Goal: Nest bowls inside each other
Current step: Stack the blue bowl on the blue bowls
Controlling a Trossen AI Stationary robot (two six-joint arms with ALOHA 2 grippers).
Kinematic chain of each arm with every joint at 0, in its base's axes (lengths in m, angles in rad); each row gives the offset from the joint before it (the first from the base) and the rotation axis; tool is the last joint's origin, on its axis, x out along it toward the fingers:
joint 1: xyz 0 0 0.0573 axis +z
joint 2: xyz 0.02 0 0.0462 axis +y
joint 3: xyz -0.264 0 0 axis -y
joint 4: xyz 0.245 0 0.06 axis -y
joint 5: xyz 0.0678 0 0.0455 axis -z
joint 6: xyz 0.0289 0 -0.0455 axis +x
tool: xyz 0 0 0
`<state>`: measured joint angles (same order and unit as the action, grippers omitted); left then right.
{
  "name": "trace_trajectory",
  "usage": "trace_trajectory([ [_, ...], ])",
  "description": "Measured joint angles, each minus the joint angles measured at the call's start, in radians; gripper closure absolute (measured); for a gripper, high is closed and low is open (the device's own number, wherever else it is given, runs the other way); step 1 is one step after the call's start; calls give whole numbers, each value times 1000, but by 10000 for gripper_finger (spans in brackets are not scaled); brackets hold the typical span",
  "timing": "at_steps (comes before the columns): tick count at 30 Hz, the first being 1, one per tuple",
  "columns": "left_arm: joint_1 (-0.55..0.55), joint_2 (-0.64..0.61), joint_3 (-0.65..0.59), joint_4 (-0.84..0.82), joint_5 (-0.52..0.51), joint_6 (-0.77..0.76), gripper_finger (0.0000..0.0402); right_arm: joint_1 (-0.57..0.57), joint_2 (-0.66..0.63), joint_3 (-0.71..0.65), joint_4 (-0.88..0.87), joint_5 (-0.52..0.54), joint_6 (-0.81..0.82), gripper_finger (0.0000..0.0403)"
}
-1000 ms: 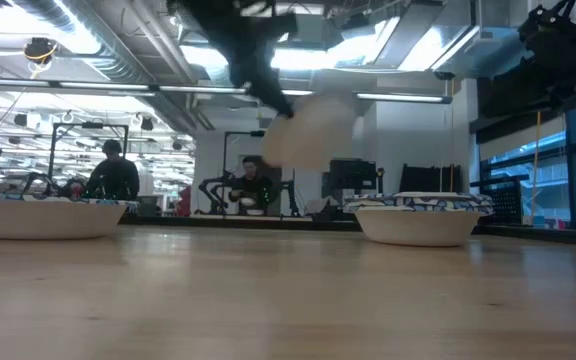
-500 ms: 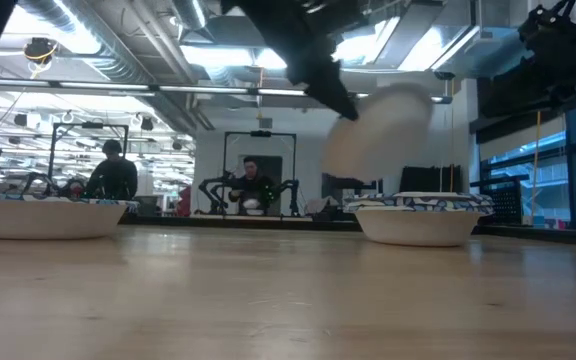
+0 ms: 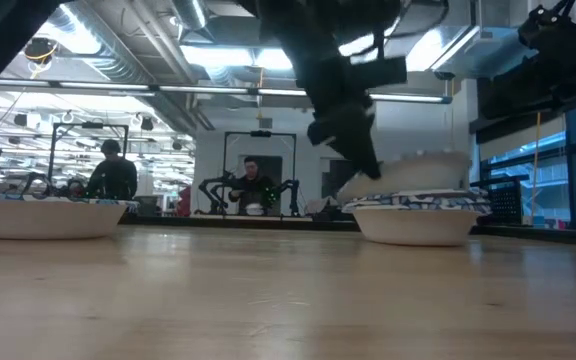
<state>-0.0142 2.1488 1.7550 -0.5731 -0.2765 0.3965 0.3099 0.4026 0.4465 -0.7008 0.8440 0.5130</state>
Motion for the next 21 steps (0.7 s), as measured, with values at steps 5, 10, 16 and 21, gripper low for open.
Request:
trace_trajectory([
  [5, -7, 34, 0, -2, -2, 0, 397, 0, 0, 0, 0, 0, -1, 267],
  [10, -7, 38, 0, 11, -2, -1, 379, 0, 0, 0, 0, 0, -1, 267],
  [16, -6, 38, 0, 24, 6, -2, 355, 0, 0, 0, 0, 0, 1, 267],
  [21, -9, 38, 0, 37, 4, -1, 333, 0, 0, 0, 0, 0, 1, 267],
])
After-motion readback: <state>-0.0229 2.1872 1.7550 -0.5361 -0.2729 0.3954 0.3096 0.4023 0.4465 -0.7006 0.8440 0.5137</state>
